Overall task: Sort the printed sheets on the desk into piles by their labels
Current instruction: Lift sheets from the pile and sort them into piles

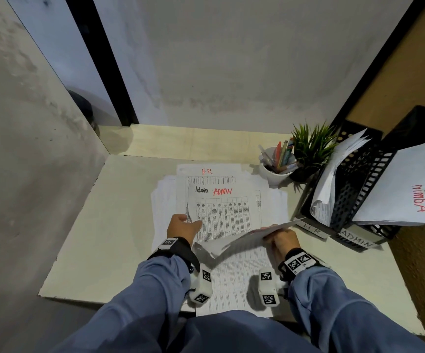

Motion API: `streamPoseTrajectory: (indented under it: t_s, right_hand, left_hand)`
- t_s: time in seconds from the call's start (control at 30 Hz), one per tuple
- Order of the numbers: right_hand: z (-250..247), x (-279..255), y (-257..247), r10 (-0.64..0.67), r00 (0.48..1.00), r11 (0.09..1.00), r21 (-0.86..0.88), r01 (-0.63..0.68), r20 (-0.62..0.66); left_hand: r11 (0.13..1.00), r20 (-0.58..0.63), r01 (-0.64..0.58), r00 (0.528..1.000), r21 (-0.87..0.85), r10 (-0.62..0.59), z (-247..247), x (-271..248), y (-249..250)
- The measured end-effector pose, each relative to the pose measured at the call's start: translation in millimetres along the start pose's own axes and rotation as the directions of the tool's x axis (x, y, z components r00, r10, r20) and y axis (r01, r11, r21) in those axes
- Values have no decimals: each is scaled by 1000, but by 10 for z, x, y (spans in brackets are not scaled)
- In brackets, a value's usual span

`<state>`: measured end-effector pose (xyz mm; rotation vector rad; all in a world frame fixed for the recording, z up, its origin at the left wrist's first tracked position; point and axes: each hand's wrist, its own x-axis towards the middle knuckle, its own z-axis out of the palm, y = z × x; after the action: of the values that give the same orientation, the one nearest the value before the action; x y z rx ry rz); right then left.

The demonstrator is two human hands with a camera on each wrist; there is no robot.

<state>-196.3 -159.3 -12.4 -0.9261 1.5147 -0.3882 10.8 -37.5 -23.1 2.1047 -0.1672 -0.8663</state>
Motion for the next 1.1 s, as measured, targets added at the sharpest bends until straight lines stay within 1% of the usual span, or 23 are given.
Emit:
streamPoseTrajectory:
  t_s: [0.07,0.13,0.2,0.23,0.3,0.37,0.43,0.5,0.57,0.63,0.7,0.77,0.8,0.83,0.87,0.93,1.0,1.03,1.1]
  right_hand:
    - [-10,-90,-55,-4,1000,1000,16,4,-3]
    - [-3,-120,-67,1,1000,998,63,-1,-4]
    - [10,-90,-16,16,1000,983,185,-13,-13]
    - [13,-66,16,20,1000,970,244,-15,-16]
    - [6,17,81,9,1000,958,288,-7,-4]
    - [-23,71,105,6,1000,952,306,-10,14]
    - [-42,71,99,12,1000,957,288,-17,20]
    - [-32,15,62,22,1000,961,274,-24,9]
    - [-10,-56,-6,-10,1000,959,282,3,22]
    - [4,-80,-73,-34,999,968,249,28,22]
    - [0,-76,-129,-56,998,980,192,50,25]
    - [-3,-79,-211,-69,997,986,153,66,18]
    - [-13,-104,-274,-83,997,984,161,80,10]
    - [-12,-137,-339,-93,996,981,173,91,8]
    - [-12,-221,-417,-108,994,977,189,104,13]
    - [2,-393,-570,-216,976,955,210,209,14]
    - [-2,-605,-738,-350,937,888,316,335,-10]
    - [-9,-631,-803,-420,906,859,303,413,-43]
    - [-16,-663,-953,-512,857,813,286,507,-64]
  left_hand:
    - [995,44,-95,995,5,94,1,-3,-22]
    - [985,8,-174,985,-14,174,-23,-4,-56]
    - [970,-44,-241,970,-29,239,-64,-16,-77]
    - [966,-55,-252,967,-51,250,-85,-20,-77]
    - [963,-20,-225,974,-149,225,-132,-27,-70]
    - [955,84,-170,977,-244,195,-164,-53,-59]
    - [957,196,-94,969,-275,152,-157,-102,-13]
    - [964,279,-26,955,-263,102,-145,-170,78]
    - [973,310,-8,947,-232,82,-133,-242,194]
    - [971,292,-19,952,-239,91,-111,-233,241]
    - [959,265,-35,958,-281,112,-109,-236,289]
    - [931,312,7,943,-364,115,-75,-212,312]
    - [923,336,20,934,-385,120,-71,-238,344]
    - [922,342,-24,925,-387,167,-75,-318,415]
    - [921,322,-92,920,-378,224,-65,-387,478]
    - [902,278,-181,911,-391,303,-27,-490,594]
    - [869,240,-255,894,-424,379,-33,-597,752]
    - [855,227,-305,877,-420,424,-49,-635,828]
    - [827,232,-424,820,-369,524,-104,-674,951]
